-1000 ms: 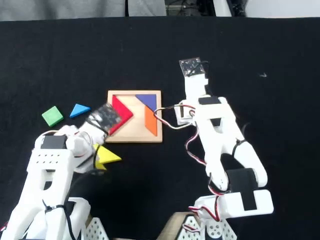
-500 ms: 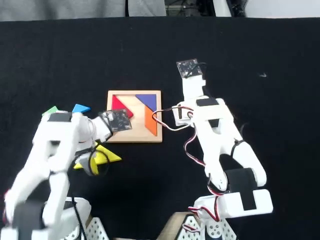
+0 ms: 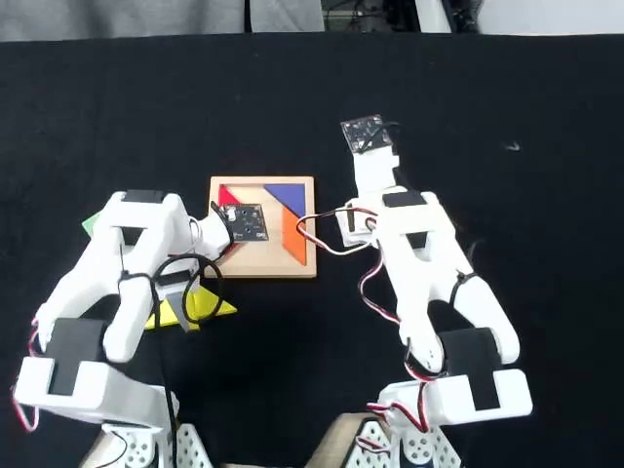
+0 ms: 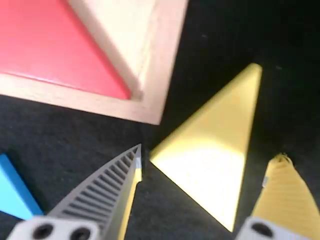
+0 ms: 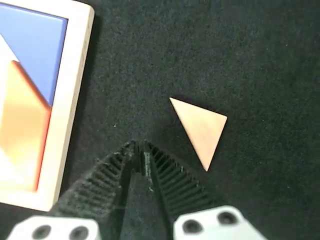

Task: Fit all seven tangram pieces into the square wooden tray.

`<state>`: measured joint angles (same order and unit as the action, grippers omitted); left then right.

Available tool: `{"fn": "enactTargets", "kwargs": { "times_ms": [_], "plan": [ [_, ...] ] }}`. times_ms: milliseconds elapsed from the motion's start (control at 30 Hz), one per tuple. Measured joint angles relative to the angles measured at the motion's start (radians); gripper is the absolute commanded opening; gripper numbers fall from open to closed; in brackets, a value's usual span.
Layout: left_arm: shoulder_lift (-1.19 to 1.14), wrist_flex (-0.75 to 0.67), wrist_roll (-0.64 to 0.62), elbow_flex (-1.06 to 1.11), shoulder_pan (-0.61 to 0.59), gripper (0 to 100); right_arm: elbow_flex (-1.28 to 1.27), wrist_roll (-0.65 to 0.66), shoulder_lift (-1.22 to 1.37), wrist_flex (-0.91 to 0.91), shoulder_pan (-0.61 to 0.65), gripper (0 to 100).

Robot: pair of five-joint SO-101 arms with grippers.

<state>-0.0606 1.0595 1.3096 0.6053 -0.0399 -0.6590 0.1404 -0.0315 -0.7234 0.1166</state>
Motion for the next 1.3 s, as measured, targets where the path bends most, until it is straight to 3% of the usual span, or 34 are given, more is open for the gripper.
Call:
{"fn": "enactTargets", "kwargs": {
  "times_ms": [233,533,633,733,1000,1300],
  "plan": [
    [-0.009,-0.121,-0.005,0.058,0.005,38,0.000,0.000,0.000,0.000,0.000,1.1],
    [-0.008,-0.117,0.087,0.066,0.005,37,0.000,0.005,0.000,0.000,0.000,1.1],
    [-0.008,-0.117,0.112,0.066,0.005,31,0.000,0.005,0.000,0.000,0.000,1.1],
    [-0.008,-0.107,0.114,0.066,0.005,26,0.000,0.005,0.000,0.000,0.000,1.1],
    [-0.005,-0.098,0.118,0.066,0.008,27,0.000,0.005,0.000,0.000,0.000,1.1],
    [0.031,0.101,0.118,0.025,0.032,26,0.000,0.005,0.000,0.000,0.000,1.1]
  ]
}}
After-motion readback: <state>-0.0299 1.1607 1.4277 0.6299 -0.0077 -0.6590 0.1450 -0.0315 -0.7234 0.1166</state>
